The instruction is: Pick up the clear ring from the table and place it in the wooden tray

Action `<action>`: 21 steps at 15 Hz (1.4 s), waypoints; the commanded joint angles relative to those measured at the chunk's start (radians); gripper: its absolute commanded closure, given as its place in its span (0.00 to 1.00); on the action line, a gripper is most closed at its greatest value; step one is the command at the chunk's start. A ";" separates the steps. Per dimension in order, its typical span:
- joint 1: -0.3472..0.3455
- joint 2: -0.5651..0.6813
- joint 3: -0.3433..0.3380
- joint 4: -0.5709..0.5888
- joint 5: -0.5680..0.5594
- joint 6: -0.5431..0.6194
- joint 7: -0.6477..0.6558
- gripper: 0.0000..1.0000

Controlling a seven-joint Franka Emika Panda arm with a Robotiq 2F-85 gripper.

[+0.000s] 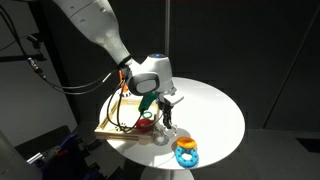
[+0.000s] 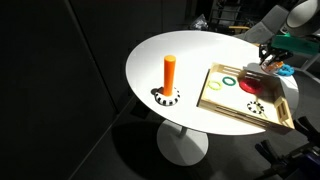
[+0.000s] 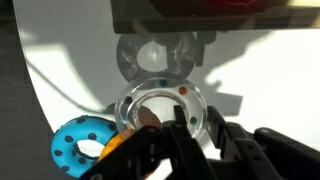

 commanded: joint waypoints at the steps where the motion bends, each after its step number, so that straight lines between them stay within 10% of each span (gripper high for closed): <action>1: 0.048 -0.068 -0.011 -0.004 -0.015 -0.034 0.017 0.91; 17: 0.105 -0.202 0.193 -0.065 0.034 -0.270 -0.042 0.91; 19: 0.108 -0.192 0.197 -0.075 0.021 -0.285 -0.035 0.78; 21: 0.111 -0.182 0.195 -0.089 0.009 -0.286 -0.027 0.90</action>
